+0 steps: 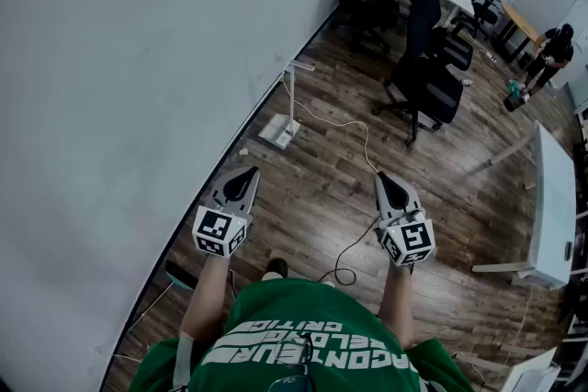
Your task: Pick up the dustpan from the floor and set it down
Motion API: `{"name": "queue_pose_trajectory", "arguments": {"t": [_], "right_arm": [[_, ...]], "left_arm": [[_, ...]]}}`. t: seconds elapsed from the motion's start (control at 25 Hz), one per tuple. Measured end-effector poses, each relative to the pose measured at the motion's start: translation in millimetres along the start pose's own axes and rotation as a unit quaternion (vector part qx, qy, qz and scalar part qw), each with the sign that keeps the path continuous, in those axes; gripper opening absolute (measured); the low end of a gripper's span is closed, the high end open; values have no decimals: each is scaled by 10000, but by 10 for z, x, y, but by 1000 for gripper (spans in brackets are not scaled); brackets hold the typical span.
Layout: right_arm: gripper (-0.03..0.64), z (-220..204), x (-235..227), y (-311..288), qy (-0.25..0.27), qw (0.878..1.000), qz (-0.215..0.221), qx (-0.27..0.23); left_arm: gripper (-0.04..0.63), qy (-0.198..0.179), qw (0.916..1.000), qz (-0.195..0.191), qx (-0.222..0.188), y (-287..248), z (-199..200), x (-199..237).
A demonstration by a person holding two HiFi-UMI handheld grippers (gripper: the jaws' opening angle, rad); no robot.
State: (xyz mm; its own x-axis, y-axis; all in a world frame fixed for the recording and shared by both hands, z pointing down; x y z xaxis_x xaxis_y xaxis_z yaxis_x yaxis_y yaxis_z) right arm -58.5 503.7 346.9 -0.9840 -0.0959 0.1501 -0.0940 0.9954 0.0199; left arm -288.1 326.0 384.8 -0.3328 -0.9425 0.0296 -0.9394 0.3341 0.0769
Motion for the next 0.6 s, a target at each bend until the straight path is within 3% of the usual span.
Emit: {"name": "queue_pose_trajectory", "arguments": {"t": [0.32, 0.6], "right_arm": [[8, -94, 92, -222, -89, 9998, -26, 200], [8, -334, -208, -544, -210, 9994, -109, 237]], "left_arm": [[-5, 159, 9999, -18, 64, -46, -51, 251], [-5, 185, 9996, -74, 199, -389, -215, 367]]}}
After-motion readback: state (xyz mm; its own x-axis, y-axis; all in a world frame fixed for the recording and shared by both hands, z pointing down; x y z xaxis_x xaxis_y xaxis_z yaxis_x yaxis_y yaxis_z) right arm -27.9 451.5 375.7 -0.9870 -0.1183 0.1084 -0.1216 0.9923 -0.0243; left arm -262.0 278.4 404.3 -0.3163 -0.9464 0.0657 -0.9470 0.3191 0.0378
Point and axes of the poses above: the fingertips, and each gripper's own axes: y backward along the fingers, x to its left, z out of its top, the point moved 3 cm from there along y, backward along the fingers, and after that the axes turned 10 degrees about -x, right-handed, at the moved point
